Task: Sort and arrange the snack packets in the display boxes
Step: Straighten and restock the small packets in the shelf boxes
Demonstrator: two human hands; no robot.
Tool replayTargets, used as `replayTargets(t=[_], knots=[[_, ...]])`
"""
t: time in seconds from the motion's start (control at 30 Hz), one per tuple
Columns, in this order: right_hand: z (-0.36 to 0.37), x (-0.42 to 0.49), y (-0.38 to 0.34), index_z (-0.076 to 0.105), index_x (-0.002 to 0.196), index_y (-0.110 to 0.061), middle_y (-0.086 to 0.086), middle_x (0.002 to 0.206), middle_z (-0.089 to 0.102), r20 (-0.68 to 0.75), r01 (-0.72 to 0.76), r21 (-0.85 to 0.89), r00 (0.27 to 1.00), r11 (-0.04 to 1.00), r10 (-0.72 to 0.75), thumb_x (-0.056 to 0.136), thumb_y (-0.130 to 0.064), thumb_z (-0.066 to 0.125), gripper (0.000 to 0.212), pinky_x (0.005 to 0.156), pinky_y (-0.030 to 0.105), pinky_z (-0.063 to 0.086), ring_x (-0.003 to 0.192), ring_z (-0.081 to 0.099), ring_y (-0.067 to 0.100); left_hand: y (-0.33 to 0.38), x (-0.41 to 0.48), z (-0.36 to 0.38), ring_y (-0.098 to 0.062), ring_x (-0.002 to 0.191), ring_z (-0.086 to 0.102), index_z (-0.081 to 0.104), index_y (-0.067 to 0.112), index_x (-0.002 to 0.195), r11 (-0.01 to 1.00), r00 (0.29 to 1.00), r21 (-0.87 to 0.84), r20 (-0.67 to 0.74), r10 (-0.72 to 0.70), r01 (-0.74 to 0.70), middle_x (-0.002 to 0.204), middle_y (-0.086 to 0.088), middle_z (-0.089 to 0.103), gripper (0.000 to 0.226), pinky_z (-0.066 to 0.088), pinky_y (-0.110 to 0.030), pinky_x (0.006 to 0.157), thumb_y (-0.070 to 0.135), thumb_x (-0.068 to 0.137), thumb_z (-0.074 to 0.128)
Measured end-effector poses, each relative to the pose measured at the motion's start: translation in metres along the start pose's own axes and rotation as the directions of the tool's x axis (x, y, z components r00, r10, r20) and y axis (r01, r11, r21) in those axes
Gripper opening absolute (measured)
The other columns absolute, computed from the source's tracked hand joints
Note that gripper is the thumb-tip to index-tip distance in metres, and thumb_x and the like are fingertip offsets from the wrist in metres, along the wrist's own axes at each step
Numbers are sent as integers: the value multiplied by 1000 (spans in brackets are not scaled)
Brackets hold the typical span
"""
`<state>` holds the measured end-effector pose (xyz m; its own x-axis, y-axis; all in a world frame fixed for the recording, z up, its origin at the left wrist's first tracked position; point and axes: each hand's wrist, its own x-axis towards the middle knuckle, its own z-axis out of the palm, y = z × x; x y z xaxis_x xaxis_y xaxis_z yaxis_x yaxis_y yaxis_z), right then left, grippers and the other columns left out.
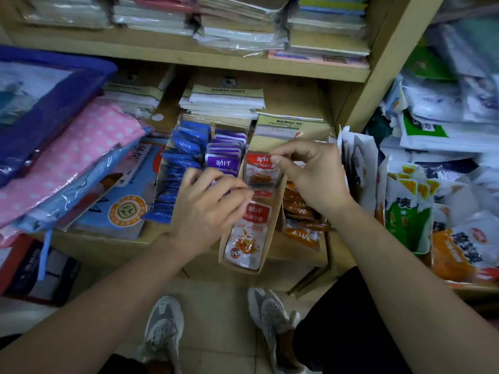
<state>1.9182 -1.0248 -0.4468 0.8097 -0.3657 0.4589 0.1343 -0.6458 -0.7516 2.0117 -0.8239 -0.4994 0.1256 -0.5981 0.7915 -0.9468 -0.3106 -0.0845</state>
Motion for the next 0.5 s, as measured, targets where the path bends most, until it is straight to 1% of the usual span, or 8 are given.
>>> replayTargets(t=[0.07, 0.13, 0.2, 0.27, 0.33, 0.4, 0.5], knots=[[3, 0, -1, 77, 100, -13, -6, 97, 75, 17, 0, -3, 1000, 1000, 0, 90, -11, 73, 10, 84, 24, 57, 95, 70, 4, -4, 10, 0, -24, 93, 59, 78, 13, 96, 996, 998, -57, 15, -66, 67, 101, -2, 73, 14, 46, -40, 75, 26, 93, 75], [5, 1, -1, 77, 101, -14, -8, 97, 75, 66, -11, 9, 998, 1000, 10, 91, -11, 72, 11, 82, 19, 56, 94, 69, 3, -8, 17, 5, -27, 95, 57, 76, 12, 98, 980, 983, -71, 19, -184, 185, 105, -7, 69, 19, 46, -39, 78, 29, 89, 78], [7, 2, 1, 77, 102, -12, -6, 97, 75, 113, -29, 25, 993, 999, 26, 92, -11, 71, 11, 82, 20, 57, 94, 70, 3, -11, 24, 10, -29, 99, 54, 73, 14, 99, 951, 953, -64, 19, -303, 304, 109, -10, 63, 27, 42, -33, 83, 34, 83, 81], [7, 3, 1, 76, 103, -11, -5, 98, 75, 137, -33, 27, 990, 999, 29, 94, -13, 69, 12, 82, 22, 58, 94, 70, 3, -12, 30, 14, -27, 100, 53, 68, 15, 96, 930, 932, -60, 28, -361, 362, 108, -10, 59, 30, 40, -30, 82, 36, 80, 83], [6, 2, 1, 76, 105, -12, -4, 100, 75, 170, -25, 13, 985, 1000, 22, 93, -16, 70, 14, 84, 25, 58, 95, 70, 3, -12, 32, 17, -25, 97, 53, 65, 16, 90, 924, 926, -60, 29, -377, 378, 103, -7, 58, 28, 37, -29, 81, 35, 80, 82], [6, 1, 1, 76, 108, -14, -5, 103, 75, 211, -33, -19, 977, 999, 36, 88, -18, 77, 21, 87, 26, 58, 97, 70, 3, -10, 29, 19, -23, 93, 54, 64, 16, 86, 927, 929, -50, 25, -370, 371, 96, -5, 58, 23, 33, -28, 80, 32, 82, 80], [5, 1, 2, 76, 108, -18, -7, 103, 75, 178, -4, -90, 984, 996, 20, 86, -12, 78, 22, 87, 29, 59, 97, 69, 2, -7, 25, 16, -22, 88, 56, 63, 16, 83, 944, 945, -53, 44, -323, 325, 91, -3, 60, 23, 35, -30, 78, 34, 86, 78]])
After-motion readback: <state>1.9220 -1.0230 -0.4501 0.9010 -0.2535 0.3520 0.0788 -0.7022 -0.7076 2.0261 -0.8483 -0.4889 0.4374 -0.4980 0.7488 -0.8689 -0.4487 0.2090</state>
